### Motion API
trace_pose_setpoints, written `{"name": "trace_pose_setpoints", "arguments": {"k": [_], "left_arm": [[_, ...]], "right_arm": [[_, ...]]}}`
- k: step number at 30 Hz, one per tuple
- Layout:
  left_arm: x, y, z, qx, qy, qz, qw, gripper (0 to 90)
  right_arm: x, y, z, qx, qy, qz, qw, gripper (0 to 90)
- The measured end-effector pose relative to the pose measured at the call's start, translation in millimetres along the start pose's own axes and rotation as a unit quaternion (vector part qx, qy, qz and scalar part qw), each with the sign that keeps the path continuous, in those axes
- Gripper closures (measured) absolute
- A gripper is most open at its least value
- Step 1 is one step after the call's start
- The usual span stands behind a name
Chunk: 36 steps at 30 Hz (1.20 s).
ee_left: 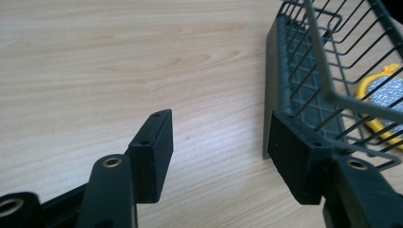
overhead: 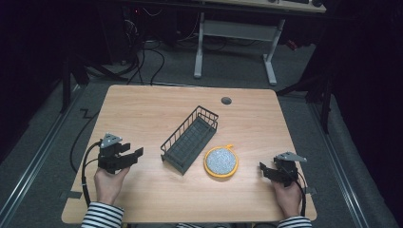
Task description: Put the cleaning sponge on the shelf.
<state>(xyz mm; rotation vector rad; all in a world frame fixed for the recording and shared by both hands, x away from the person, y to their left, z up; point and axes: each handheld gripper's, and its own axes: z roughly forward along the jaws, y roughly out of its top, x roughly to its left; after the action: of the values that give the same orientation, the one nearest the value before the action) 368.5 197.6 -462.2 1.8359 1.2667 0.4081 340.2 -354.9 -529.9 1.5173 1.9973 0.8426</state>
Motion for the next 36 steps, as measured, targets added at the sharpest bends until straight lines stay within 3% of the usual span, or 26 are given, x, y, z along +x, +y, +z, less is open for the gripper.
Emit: {"name": "trace_pose_setpoints", "arguments": {"k": [3,4,12,17,27,36], "left_arm": [[3.5,-9.0,3.0,0.003,-0.002,-0.015,0.9999,42.1],[5.4,-16.8,6.4,0.003,-0.005,-0.029,0.9996,42.0],[9.9,-39.6,23.0,0.026,0.014,-0.047,0.9985,41.4],[10.2,-46.1,28.4,0.029,0.026,-0.048,0.9981,41.2],[8.9,-56.0,38.6,0.039,0.065,-0.030,0.9967,40.0],[10.3,-59.5,40.9,0.021,0.081,-0.023,0.9963,39.9]], "right_arm": [[0.1,-0.1,-0.2,-0.001,-0.002,0.000,1.0000,35.7],[0.2,-0.1,-0.2,-0.001,-0.002,-0.001,1.0000,36.0],[0.4,0.0,-0.2,-0.001,-0.002,-0.001,1.0000,36.3],[0.4,0.0,-0.2,-0.001,-0.002,-0.001,1.0000,36.3],[0.8,0.1,-0.2,-0.001,-0.002,0.001,1.0000,35.5],[0.8,0.2,-0.1,0.000,-0.001,0.002,1.0000,34.8]]}}
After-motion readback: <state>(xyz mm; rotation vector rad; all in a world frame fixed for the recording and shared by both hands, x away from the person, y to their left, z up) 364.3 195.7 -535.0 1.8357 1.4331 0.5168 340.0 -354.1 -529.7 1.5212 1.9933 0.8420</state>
